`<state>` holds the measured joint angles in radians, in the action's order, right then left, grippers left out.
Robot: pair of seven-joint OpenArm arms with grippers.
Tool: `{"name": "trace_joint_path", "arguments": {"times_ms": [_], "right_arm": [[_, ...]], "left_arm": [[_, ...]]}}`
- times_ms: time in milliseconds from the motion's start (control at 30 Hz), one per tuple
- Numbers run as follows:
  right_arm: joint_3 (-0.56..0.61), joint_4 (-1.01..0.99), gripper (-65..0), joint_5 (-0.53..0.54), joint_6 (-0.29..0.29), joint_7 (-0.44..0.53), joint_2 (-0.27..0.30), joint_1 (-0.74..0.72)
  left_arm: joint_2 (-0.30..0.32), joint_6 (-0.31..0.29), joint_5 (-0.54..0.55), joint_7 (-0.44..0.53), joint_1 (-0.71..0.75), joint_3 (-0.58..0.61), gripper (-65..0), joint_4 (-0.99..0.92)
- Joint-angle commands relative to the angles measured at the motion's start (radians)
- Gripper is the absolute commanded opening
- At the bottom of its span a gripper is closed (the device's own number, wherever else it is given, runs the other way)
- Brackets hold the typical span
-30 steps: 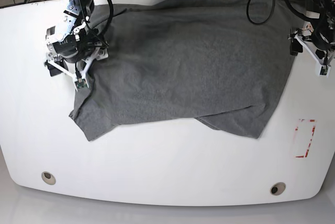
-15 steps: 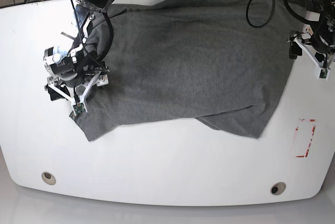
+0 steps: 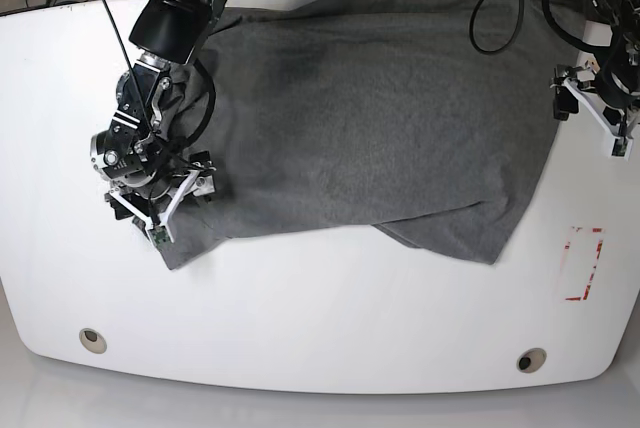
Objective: Fold the T-shirt properly
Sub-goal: 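Move the open right gripper along the shirt edge and regrasp it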
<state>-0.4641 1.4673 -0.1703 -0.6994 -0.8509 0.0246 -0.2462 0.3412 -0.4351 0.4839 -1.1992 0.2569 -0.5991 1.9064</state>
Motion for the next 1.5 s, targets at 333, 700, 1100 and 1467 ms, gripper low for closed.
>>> {"name": "trace_joint_path", "arguments": {"times_ms": [333, 700, 1100, 1467], "right_arm": [[-0.006, -0.182, -5.2, -0.001, 0.001, 0.141, 0.094, -0.074], [-0.006, -0.172, -5.2, -0.001, 0.001, 0.15, 0.139, -0.074], [-0.006, -0.241, -5.2, -0.001, 0.001, 0.221, 0.183, -0.075], [-0.101, -0.36, -5.2, -0.001, 0.001, 0.267, 0.212, -0.097]], "left_arm": [[0.017, 0.0, 0.003, 0.015, -0.005, -0.003, -15.1, 0.015], [0.016, 0.0, 0.003, 0.015, -0.005, -0.002, -15.1, 0.015], [0.016, 0.0, 0.005, 0.015, -0.005, 0.02, -15.1, 0.015], [0.016, 0.0, 0.005, 0.017, -0.005, 0.035, -15.1, 0.015]]}}
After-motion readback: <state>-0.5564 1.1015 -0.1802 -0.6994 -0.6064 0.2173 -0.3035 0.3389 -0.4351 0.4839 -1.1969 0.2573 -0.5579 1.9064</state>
